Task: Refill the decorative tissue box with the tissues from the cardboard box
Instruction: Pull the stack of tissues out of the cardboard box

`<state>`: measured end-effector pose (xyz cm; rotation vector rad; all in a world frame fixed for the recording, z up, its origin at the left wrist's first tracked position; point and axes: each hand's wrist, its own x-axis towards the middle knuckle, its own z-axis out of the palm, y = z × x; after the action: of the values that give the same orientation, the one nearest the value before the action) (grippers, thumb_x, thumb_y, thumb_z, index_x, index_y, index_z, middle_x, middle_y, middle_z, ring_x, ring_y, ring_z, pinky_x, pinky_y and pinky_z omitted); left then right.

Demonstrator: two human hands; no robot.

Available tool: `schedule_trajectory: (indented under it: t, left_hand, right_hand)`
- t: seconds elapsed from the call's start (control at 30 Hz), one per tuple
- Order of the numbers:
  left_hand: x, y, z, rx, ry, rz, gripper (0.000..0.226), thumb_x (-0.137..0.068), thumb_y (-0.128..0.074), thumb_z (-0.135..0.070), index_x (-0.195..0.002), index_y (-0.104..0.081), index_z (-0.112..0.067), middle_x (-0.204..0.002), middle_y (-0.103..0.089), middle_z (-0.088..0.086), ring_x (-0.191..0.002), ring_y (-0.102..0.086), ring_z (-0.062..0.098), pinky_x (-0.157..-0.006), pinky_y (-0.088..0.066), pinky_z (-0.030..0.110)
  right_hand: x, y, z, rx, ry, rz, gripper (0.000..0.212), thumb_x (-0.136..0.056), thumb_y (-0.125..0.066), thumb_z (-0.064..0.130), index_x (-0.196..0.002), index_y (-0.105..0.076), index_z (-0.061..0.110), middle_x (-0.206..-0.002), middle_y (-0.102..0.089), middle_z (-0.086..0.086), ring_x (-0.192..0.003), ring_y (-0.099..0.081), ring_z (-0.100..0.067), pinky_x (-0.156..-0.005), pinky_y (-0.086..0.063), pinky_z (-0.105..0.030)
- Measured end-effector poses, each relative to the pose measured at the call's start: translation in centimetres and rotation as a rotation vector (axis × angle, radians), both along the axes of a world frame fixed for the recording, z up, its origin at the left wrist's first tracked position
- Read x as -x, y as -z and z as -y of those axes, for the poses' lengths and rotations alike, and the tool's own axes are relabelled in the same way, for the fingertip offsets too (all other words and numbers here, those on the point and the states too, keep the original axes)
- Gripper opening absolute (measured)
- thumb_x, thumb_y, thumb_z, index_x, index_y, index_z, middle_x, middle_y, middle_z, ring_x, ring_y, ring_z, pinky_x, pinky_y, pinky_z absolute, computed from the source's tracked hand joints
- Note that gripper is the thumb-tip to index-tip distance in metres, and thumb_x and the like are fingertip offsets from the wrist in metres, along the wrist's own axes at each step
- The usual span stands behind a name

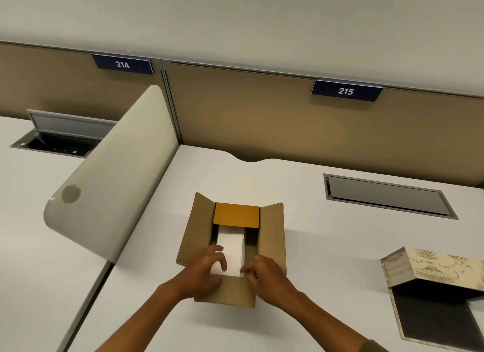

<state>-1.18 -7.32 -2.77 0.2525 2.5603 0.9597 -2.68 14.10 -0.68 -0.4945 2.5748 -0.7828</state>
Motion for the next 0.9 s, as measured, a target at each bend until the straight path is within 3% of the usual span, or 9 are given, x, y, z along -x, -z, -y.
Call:
schedule_trajectory:
  t: [0.1,0.2,0.27,0.33,0.43,0.53,0.63,0.77,0.9]
  left_hand:
    - [2.2,-0.7,-0.3,-0.149,-0.183,0.106,0.026,-0.087,-0.069,-0.026,-0.105,-0.052,-0.034,-0.121,-0.055,-0.004,-0.106,-0.055,0.017,-0.098,-0.052,0.038]
    - [4.1,-0.9,-1.0,-0.305,-0.336,0.331,0.060,-0.092,-0.063,-0.030,-0.143,-0.032,-0.028,-0.151,-0.038,0.004,-0.140,-0.037,0.027,-0.108,-0.037,0.037]
    - [5.2,-0.7,-1.6,-0.364,-0.396,0.423,0.073,-0.095,-0.059,-0.030,-0.153,-0.014,-0.023,-0.162,-0.021,0.004,-0.149,-0.022,0.027,-0.112,-0.029,0.035]
    - [6.2,-0.1,-2.1,-0.382,-0.475,0.467,0.078,-0.096,-0.056,-0.029,-0.155,-0.006,-0.019,-0.165,-0.011,0.005,-0.151,-0.016,0.028,-0.118,-0.023,0.040]
    - [7.3,0.7,-2.7,-0.405,-0.544,0.499,0.079,-0.095,-0.058,-0.028,-0.155,-0.007,-0.017,-0.164,-0.015,0.005,-0.150,-0.019,0.027,-0.119,-0.024,0.041]
    - [7.8,1.3,-3.2,-0.388,-0.580,0.529,0.081,-0.094,-0.060,-0.028,-0.155,-0.008,-0.013,-0.162,-0.020,0.006,-0.148,-0.023,0.027,-0.116,-0.029,0.037]
    - [8.1,2.3,-3.4,-0.395,-0.585,0.552,0.068,-0.094,-0.059,-0.024,-0.150,-0.021,-0.013,-0.154,-0.036,0.007,-0.139,-0.038,0.025,-0.107,-0.037,0.033]
    - [8.0,2.9,-3.6,-0.401,-0.617,0.554,0.075,-0.092,-0.059,-0.023,-0.152,-0.016,-0.012,-0.153,-0.038,0.008,-0.139,-0.040,0.025,-0.106,-0.039,0.031]
    - [8.1,3.4,-3.4,-0.401,-0.639,0.560,0.081,-0.087,-0.063,-0.025,-0.152,-0.018,-0.013,-0.154,-0.037,0.010,-0.140,-0.039,0.028,-0.116,-0.036,0.044]
  right_hand:
    - [2.3,0.4,1.2,0.062,0.210,0.097,0.036,-0.096,-0.050,0.020,-0.132,-0.057,0.019,-0.131,-0.062,-0.002,-0.116,-0.058,-0.018,-0.097,-0.049,-0.027]
    - [4.3,1.4,2.6,0.134,0.371,0.355,0.050,-0.092,-0.055,0.026,-0.141,-0.043,0.018,-0.142,-0.051,-0.004,-0.125,-0.052,-0.024,-0.099,-0.046,-0.033]
    - [5.4,1.9,3.5,0.208,0.463,0.514,0.060,-0.092,-0.055,0.031,-0.145,-0.033,0.017,-0.151,-0.040,-0.005,-0.134,-0.043,-0.027,-0.103,-0.042,-0.036]
    - [6.2,2.4,4.3,0.278,0.572,0.651,0.069,-0.093,-0.053,0.037,-0.150,-0.021,0.016,-0.158,-0.027,-0.006,-0.141,-0.032,-0.029,-0.107,-0.036,-0.039]
    - [6.9,3.2,5.0,0.329,0.689,0.758,0.074,-0.095,-0.048,0.044,-0.152,-0.013,0.014,-0.160,-0.020,-0.008,-0.143,-0.028,-0.030,-0.110,-0.032,-0.039]
    - [7.0,3.9,5.7,0.320,0.728,0.774,0.074,-0.096,-0.044,0.047,-0.152,-0.011,0.011,-0.159,-0.021,-0.009,-0.142,-0.030,-0.029,-0.109,-0.033,-0.038]
    - [7.1,4.5,6.3,0.315,0.779,0.785,0.075,-0.097,-0.041,0.049,-0.153,-0.008,0.011,-0.159,-0.022,-0.010,-0.141,-0.031,-0.029,-0.109,-0.034,-0.038]
    - [7.4,5.6,6.8,0.302,0.822,0.752,0.074,-0.098,-0.041,0.046,-0.153,-0.007,0.010,-0.158,-0.024,-0.011,-0.140,-0.034,-0.030,-0.108,-0.036,-0.037]
    - [7.6,6.4,7.1,0.308,0.831,0.735,0.071,-0.098,-0.040,0.046,-0.153,-0.009,0.013,-0.157,-0.027,-0.009,-0.138,-0.037,-0.029,-0.101,-0.039,-0.033]
